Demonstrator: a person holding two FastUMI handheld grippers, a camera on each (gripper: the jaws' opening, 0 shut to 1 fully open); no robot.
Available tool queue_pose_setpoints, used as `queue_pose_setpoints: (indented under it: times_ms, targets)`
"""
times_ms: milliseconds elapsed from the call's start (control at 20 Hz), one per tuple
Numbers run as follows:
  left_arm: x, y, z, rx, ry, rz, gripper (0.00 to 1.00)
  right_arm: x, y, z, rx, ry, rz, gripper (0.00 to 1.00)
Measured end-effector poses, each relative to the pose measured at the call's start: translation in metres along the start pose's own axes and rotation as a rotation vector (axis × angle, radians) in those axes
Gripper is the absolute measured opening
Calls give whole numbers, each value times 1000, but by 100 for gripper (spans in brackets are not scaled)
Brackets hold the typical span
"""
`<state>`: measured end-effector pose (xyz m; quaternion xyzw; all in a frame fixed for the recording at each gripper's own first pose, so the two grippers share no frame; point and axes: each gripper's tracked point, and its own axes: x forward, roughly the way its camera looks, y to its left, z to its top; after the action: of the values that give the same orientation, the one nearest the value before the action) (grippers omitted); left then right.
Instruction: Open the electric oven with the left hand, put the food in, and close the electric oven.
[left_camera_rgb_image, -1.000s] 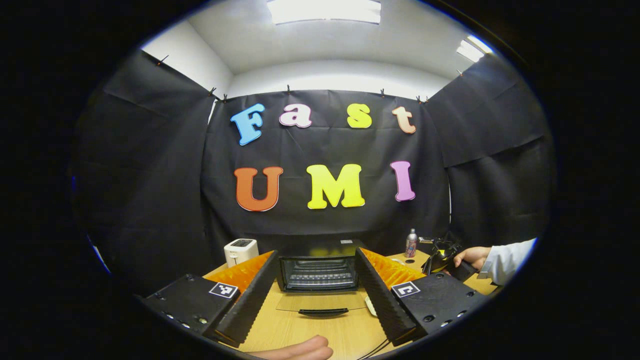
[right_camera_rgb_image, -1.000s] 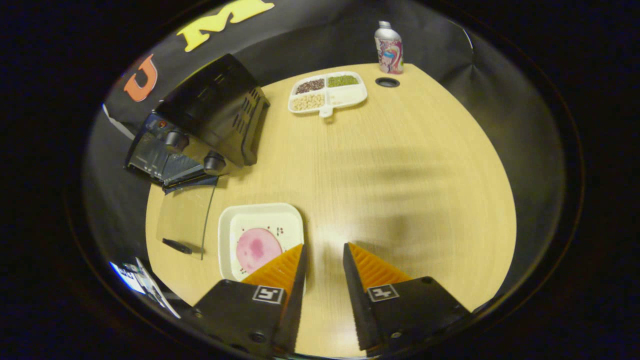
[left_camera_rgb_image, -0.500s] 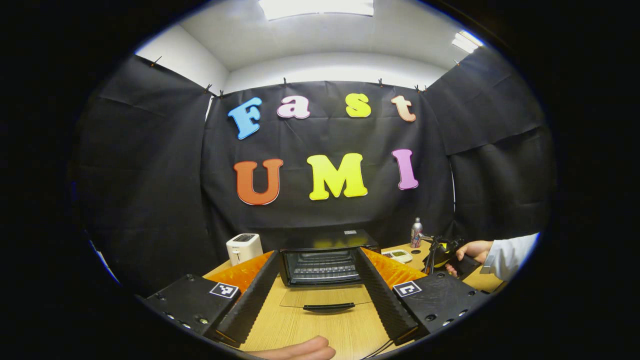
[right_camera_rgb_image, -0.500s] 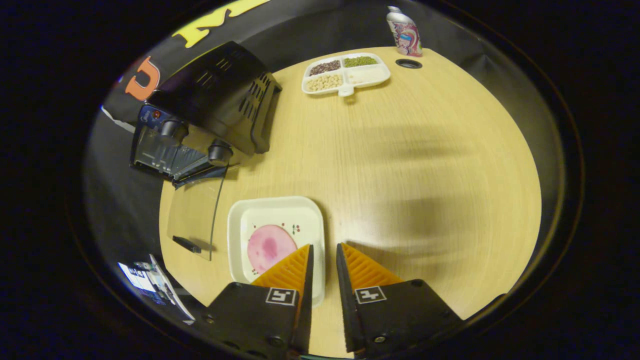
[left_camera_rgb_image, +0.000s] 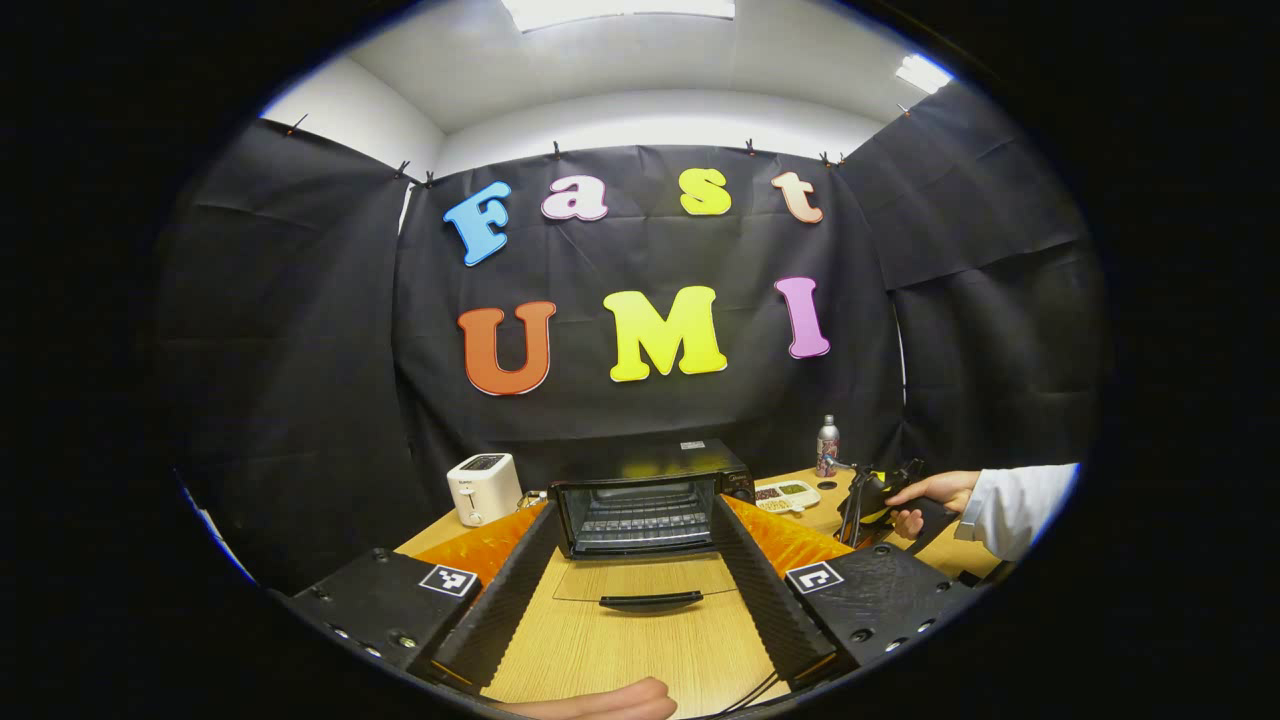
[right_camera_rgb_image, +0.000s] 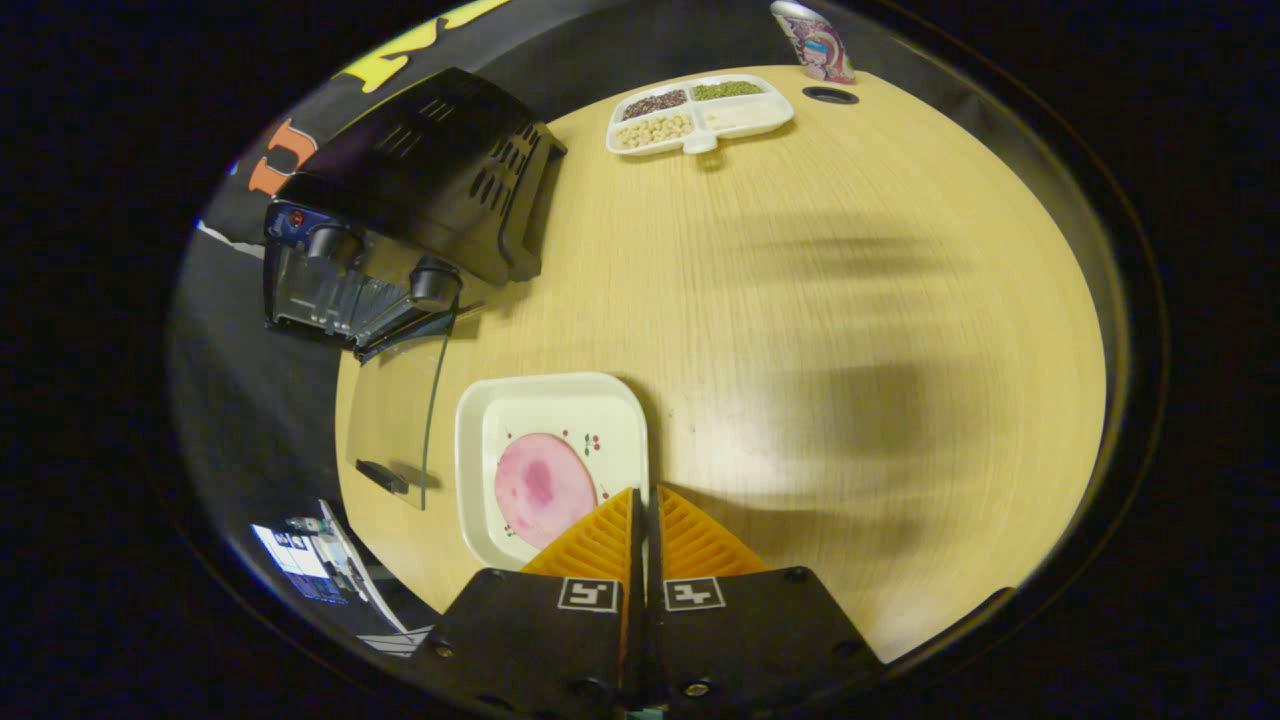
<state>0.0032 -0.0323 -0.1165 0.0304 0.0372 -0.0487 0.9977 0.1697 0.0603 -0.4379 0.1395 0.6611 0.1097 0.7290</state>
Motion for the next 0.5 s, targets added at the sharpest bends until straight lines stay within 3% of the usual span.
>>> queue_pose_setpoints:
  times_ms: [150, 500]
  targets:
    - [-4, 1, 4, -9, -9, 4, 96, -16, 6, 2, 62, -26, 114, 4]
    - [-8, 1, 1, -38, 2, 2, 96, -12, 1, 1, 26, -9, 127, 3]
